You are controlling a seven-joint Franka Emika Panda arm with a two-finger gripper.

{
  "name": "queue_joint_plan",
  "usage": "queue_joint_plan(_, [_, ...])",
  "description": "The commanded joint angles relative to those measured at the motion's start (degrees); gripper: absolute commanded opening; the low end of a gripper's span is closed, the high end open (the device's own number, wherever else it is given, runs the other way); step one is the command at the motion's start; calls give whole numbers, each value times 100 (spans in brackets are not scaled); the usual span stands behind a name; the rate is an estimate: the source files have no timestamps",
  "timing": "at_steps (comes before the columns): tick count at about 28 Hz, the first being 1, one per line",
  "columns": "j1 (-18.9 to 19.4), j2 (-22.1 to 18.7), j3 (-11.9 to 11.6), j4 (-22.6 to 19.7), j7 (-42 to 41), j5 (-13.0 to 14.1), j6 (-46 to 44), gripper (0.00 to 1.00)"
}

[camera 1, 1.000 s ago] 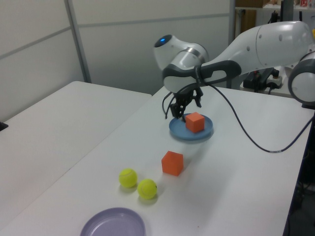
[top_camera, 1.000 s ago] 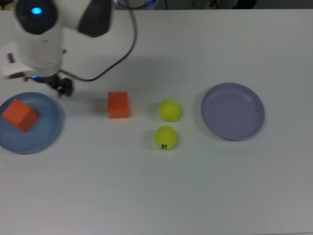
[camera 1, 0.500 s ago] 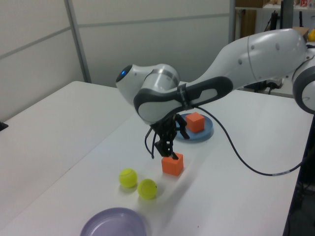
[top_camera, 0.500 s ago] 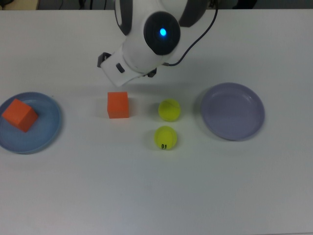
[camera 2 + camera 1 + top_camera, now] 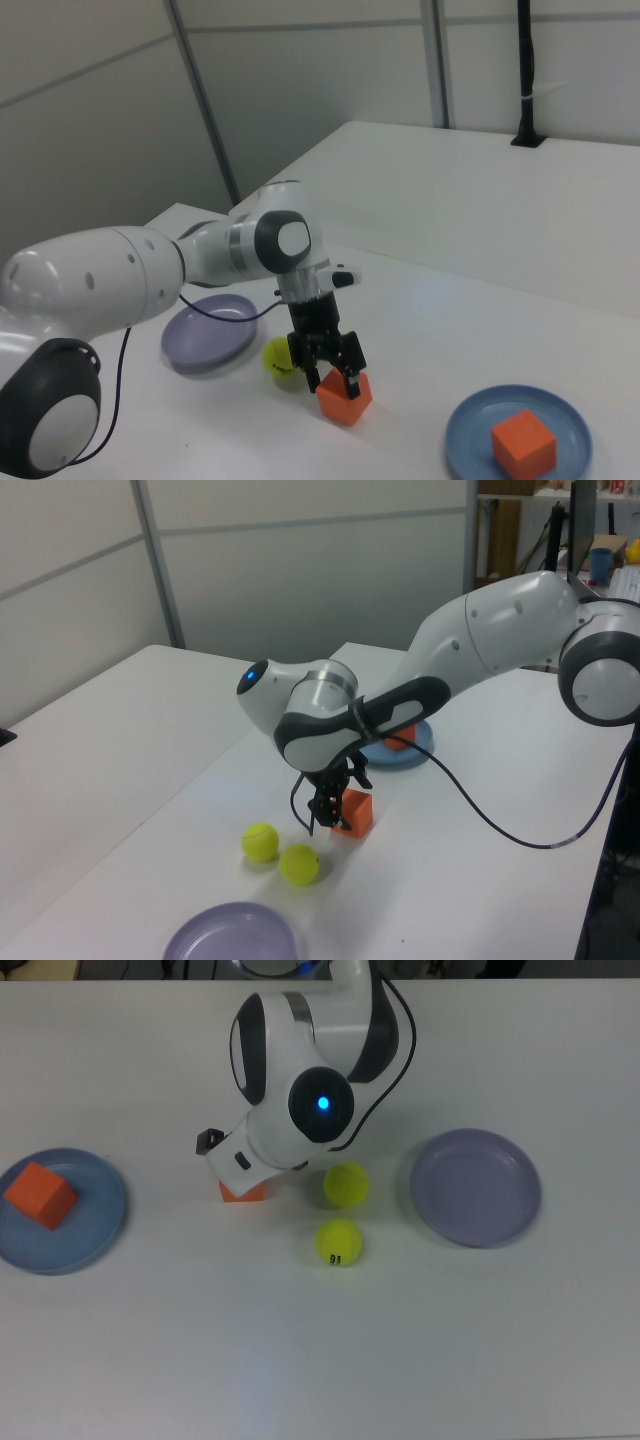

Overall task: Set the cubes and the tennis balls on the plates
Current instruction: 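Move the gripper to the second orange cube and grasp it, then carry the second cube onto the light blue plate beside the first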

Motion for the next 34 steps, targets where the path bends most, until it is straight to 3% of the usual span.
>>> queue_joint_plan(1, [11,13,-26,-45,122,-176,130,100])
queue_joint_plan(2, [10,22,-35,-45,113,-176,130,91])
queue_joint_plan(5, [-16,40,-44,-36,113,-176,183,41])
queue_joint_plan(6, [-33,31,-44,-28,130,-176,261,13])
queue_joint_plan(7, [-33,31,-44,-10,130,-158,288,4])
queue_joint_plan(12, [-191,-31,-79,209,148,-141,271,0])
queue_joint_plan(16, [-613,-259,-123,438,25,-132,236,0])
queue_joint_plan(21, [-895,-286,-553,447,-317,-150,341,0])
queue_joint_plan(25, [-1000,-180,-756,412,-388,-141,806,0])
queue_joint_plan(26, [-1018,-163,-773,412,-371,-141,851,2])
queue_joint_plan(27, [-1044,-145,-782,412,-362,-132,886,11])
queue_joint_plan(28, [-1070,-119,-782,412,-371,-132,904,29])
queue_joint_plan(29, [-1097,-49,-791,412,-327,-132,956,98])
queue_joint_plan(34, [-1097,-48,-791,412,-362,-123,974,100])
